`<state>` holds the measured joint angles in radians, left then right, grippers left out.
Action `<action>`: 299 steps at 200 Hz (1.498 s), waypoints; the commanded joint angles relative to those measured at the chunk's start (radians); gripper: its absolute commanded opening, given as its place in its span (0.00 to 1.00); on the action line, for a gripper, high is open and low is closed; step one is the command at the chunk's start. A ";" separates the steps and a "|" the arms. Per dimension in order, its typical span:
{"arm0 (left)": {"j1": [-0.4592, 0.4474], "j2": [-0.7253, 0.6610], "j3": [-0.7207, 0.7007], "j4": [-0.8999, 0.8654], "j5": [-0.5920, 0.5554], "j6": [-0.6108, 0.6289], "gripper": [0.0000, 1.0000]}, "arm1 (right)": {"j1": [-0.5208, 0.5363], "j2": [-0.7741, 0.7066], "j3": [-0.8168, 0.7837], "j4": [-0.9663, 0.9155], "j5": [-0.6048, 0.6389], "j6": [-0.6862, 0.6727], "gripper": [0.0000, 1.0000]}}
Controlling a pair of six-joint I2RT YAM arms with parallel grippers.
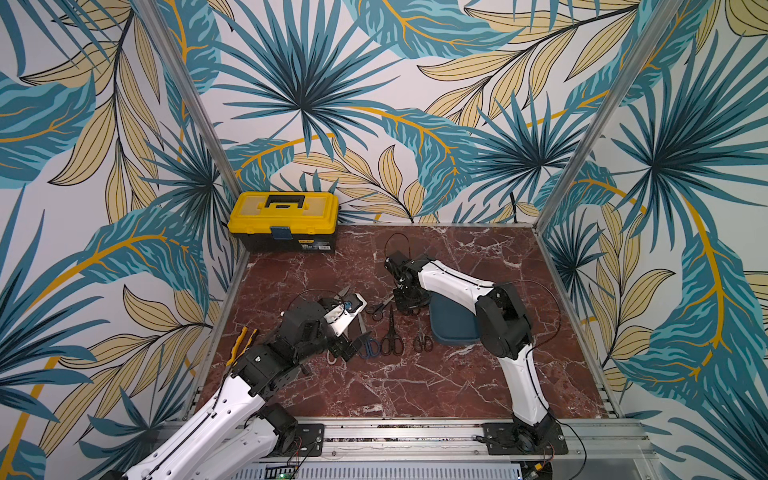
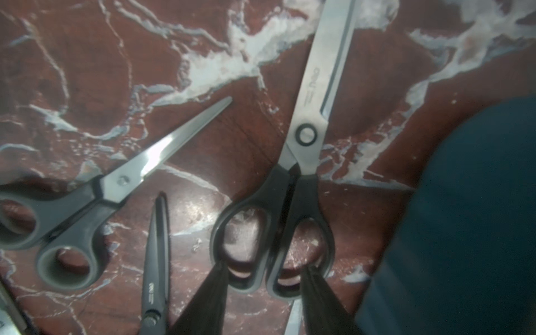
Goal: Put the scissors into the storage box
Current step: Pick up the scissors from the center of the board.
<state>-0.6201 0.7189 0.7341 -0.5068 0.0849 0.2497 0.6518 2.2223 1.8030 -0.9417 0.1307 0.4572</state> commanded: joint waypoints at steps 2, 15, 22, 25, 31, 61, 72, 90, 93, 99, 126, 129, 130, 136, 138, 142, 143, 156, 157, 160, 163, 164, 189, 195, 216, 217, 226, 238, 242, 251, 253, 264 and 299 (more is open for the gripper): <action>0.004 -0.063 -0.054 -0.003 -0.034 0.053 1.00 | -0.009 0.022 -0.005 0.008 0.001 0.036 0.41; 0.005 -0.078 -0.062 0.008 -0.040 0.061 1.00 | -0.009 0.025 -0.017 0.032 -0.006 0.036 0.39; 0.005 -0.079 -0.053 -0.002 -0.046 0.060 1.00 | -0.009 0.031 -0.015 0.034 -0.006 0.035 0.37; 0.005 -0.078 -0.049 -0.005 -0.049 0.058 1.00 | -0.009 0.034 -0.014 0.033 -0.006 0.036 0.37; 0.005 -0.079 -0.045 -0.007 -0.058 0.053 1.00 | -0.009 0.038 -0.013 0.034 -0.002 0.040 0.36; 0.005 -0.069 -0.046 -0.009 -0.032 0.053 1.00 | -0.008 0.074 -0.019 0.052 -0.007 0.052 0.33; 0.005 -0.055 -0.050 -0.006 -0.022 0.054 1.00 | -0.009 0.085 -0.020 0.052 -0.004 0.056 0.32; 0.005 -0.010 -0.035 -0.023 -0.013 0.061 1.00 | -0.008 0.086 -0.040 0.062 -0.002 0.063 0.32; 0.005 -0.004 -0.029 -0.029 -0.011 0.059 1.00 | -0.009 0.087 -0.041 0.063 -0.001 0.061 0.32; 0.005 0.007 -0.019 -0.039 -0.005 0.056 1.00 | -0.008 0.091 -0.041 0.063 0.001 0.054 0.29; 0.005 0.017 -0.024 -0.034 0.042 0.063 1.00 | -0.008 0.076 -0.055 0.066 0.015 0.057 0.19; 0.005 0.016 -0.024 -0.034 0.047 0.063 1.00 | -0.010 0.076 -0.056 0.067 0.014 0.055 0.17; 0.005 0.016 -0.024 -0.033 0.049 0.063 1.00 | -0.009 0.076 -0.055 0.067 0.016 0.054 0.17; 0.005 0.014 -0.022 -0.036 0.057 0.061 1.00 | -0.009 0.075 -0.052 0.067 0.019 0.046 0.15; 0.005 0.013 -0.022 -0.036 0.060 0.060 1.00 | -0.009 0.074 -0.051 0.067 0.020 0.044 0.15; 0.005 0.010 -0.022 -0.035 0.064 0.058 1.00 | -0.010 0.072 -0.049 0.066 0.025 0.042 0.14; 0.005 0.010 -0.022 -0.035 0.065 0.057 1.00 | -0.011 0.071 -0.048 0.066 0.025 0.041 0.14; 0.005 0.001 -0.034 -0.024 0.067 0.058 1.00 | -0.010 0.050 -0.055 0.063 0.031 0.043 0.13; 0.005 0.000 -0.035 -0.023 0.066 0.058 1.00 | -0.011 0.048 -0.056 0.064 0.031 0.043 0.13; 0.005 -0.002 -0.038 -0.019 0.064 0.059 1.00 | -0.011 0.042 -0.060 0.065 0.031 0.045 0.13; 0.005 -0.002 -0.040 -0.016 0.059 0.060 1.00 | -0.009 0.035 -0.064 0.066 0.029 0.046 0.12; 0.005 -0.002 -0.041 -0.015 0.059 0.061 1.00 | -0.009 0.033 -0.065 0.067 0.028 0.046 0.11; 0.005 -0.008 -0.034 -0.019 0.043 0.058 1.00 | -0.010 -0.018 -0.065 0.060 -0.003 0.026 0.10; 0.005 -0.013 -0.039 -0.017 0.038 0.062 1.00 | -0.009 -0.044 -0.071 0.059 -0.008 0.026 0.10; 0.006 -0.021 -0.039 -0.016 -0.012 0.077 1.00 | -0.007 -0.135 -0.087 0.079 -0.036 -0.008 0.10; 0.006 -0.021 -0.037 -0.017 -0.013 0.077 1.00 | -0.007 -0.138 -0.087 0.079 -0.038 -0.012 0.10; 0.006 -0.025 -0.035 -0.022 -0.036 0.075 1.00 | -0.007 -0.174 -0.081 0.078 -0.059 -0.043 0.10; 0.006 -0.033 -0.048 -0.013 -0.046 0.078 1.00 | -0.007 -0.231 -0.084 0.077 -0.081 -0.071 0.10; 0.006 -0.035 -0.054 -0.007 -0.044 0.080 1.00 | -0.007 -0.256 -0.088 0.078 -0.085 -0.076 0.10; 0.006 -0.032 -0.058 -0.003 -0.036 0.088 1.00 | -0.008 -0.304 -0.100 0.078 -0.095 -0.087 0.10; 0.006 -0.031 -0.057 -0.003 -0.034 0.089 1.00 | -0.007 -0.316 -0.102 0.079 -0.096 -0.090 0.10; 0.006 -0.021 -0.047 -0.011 -0.025 0.082 1.00 | -0.009 -0.372 -0.119 0.078 -0.081 -0.104 0.10; 0.006 -0.008 -0.052 -0.008 0.026 0.083 1.00 | -0.052 -0.549 -0.270 0.057 0.005 -0.051 0.11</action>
<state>-0.6186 0.7071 0.6937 -0.5346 0.0715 0.3191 0.6361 1.7435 1.6520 -0.8513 0.0795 0.3878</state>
